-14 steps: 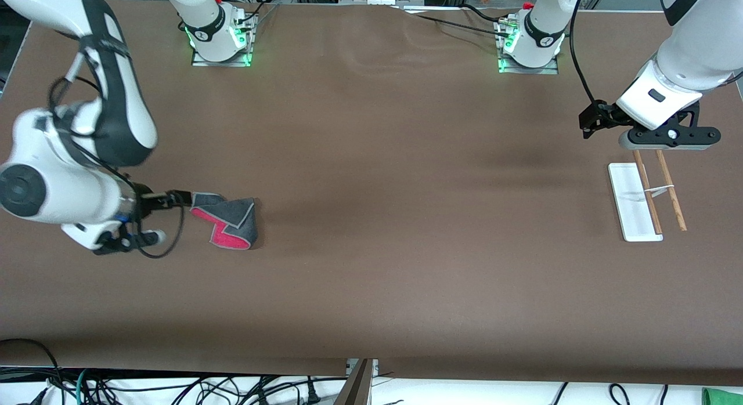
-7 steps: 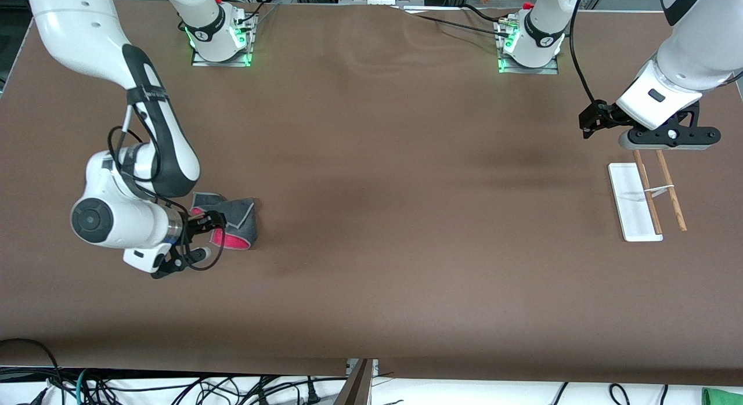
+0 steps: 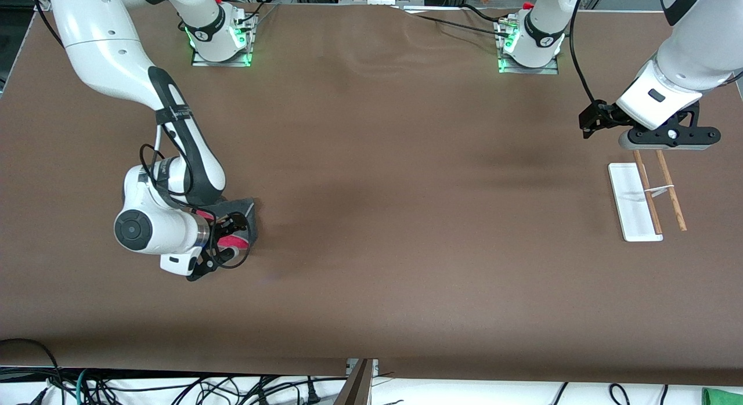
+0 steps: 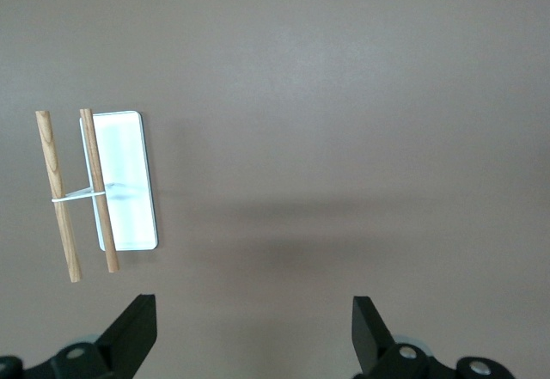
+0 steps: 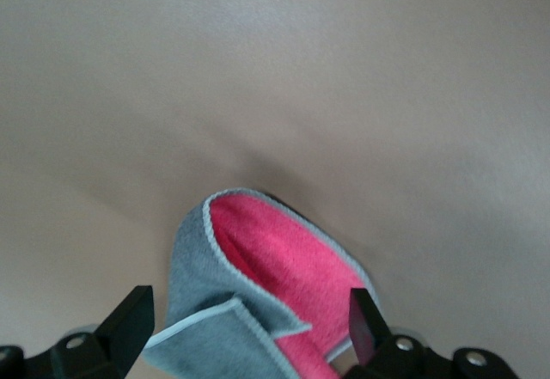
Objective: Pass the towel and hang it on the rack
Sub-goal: 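Reach the right gripper down to the grey towel and grasp its edge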
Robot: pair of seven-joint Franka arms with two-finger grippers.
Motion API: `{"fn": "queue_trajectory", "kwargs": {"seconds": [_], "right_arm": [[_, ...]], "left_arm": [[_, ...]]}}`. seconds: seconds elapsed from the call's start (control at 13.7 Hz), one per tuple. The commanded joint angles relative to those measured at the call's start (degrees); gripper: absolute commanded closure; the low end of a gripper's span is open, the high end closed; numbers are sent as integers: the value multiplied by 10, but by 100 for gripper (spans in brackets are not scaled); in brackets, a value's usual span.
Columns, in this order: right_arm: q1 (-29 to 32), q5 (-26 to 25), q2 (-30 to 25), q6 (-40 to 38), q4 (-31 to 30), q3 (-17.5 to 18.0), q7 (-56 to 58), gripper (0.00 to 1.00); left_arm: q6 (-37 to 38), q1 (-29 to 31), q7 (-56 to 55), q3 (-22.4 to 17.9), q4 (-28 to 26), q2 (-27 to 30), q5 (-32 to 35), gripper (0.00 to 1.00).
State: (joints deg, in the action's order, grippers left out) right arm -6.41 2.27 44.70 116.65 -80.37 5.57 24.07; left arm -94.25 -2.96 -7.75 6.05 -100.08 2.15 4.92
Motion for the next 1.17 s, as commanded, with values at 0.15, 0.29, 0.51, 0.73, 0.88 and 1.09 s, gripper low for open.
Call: {"fn": "queue_trajectory", "kwargs": {"seconds": [0.15,0.29,0.51,0.73,0.88,1.09], "right_arm": [[7,51,16,14,0,3,75,0],[9,55,17,13,-5,3,91,0],[9,55,16,3,-5,3,91,4],[9,55,14,-19,-5,3,91,46],[9,63,13,-30,-4,2,86,68],[10,89,12,-50,-1,1,86,85]], "left_arm": [[11,2,2,4,6,5,5,0],[11,2,2,4,6,5,5,0],[11,2,2,4,6,5,5,0],[11,2,2,4,6,5,5,0],[11,2,2,4,6,5,5,0],[11,2,2,4,6,5,5,0]]}}
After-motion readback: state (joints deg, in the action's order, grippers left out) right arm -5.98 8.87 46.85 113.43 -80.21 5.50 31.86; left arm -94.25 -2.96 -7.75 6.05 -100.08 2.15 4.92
